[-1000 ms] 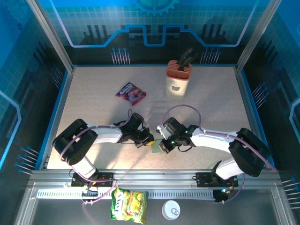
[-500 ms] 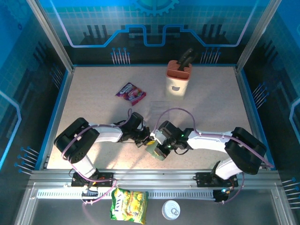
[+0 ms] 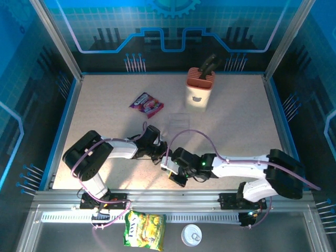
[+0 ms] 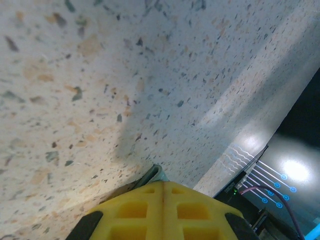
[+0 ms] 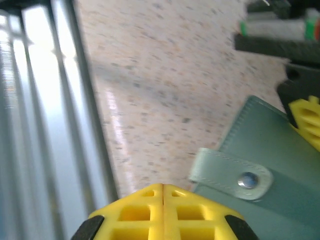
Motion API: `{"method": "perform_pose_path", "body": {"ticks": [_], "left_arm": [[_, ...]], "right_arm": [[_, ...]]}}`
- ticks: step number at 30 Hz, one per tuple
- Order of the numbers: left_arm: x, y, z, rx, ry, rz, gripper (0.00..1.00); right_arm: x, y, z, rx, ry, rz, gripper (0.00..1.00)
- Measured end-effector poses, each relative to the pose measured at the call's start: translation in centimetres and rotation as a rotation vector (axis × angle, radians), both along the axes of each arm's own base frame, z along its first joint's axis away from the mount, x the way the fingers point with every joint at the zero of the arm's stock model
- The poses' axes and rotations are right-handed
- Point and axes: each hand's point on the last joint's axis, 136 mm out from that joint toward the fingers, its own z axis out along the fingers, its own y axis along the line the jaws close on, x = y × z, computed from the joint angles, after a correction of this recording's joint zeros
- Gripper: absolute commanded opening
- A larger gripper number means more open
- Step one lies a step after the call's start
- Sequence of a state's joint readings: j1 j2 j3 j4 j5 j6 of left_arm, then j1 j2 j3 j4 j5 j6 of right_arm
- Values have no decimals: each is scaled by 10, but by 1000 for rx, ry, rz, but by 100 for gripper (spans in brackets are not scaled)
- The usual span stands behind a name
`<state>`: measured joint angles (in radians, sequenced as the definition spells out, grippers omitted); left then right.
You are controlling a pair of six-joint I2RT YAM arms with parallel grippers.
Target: Take the credit cards out of the card holder
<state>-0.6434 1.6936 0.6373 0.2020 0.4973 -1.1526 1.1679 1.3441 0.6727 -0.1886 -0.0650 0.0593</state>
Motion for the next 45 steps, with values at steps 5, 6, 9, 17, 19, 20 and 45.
{"method": "perform_pose_path", "body": {"ticks": [5,6,9,17,19,20,45], "left_arm": [[2,-1,0,-2,-8,2,0],[2,-1,0,-3,-10,3,0],[3,-1,1,-2,-14,4,0],[4,3,1,18,-32,22,0],[4,6,0,24,-40,31,0],[4,8,0,30,-43,36,0],[2,30,35,219,-136,-51,25]], "right_arm": [[-11,2,23,81,-5,17,0],[-8,0,23,80,-3,-8,0],[6,-9,21,70,42,-116,4],[-13,-9,2,4,241,-219,12],[-19,-10,-12,-54,288,-243,11],[-21,-11,-18,-80,305,-256,11],[69,-69,-12,-219,268,-783,12]]}}
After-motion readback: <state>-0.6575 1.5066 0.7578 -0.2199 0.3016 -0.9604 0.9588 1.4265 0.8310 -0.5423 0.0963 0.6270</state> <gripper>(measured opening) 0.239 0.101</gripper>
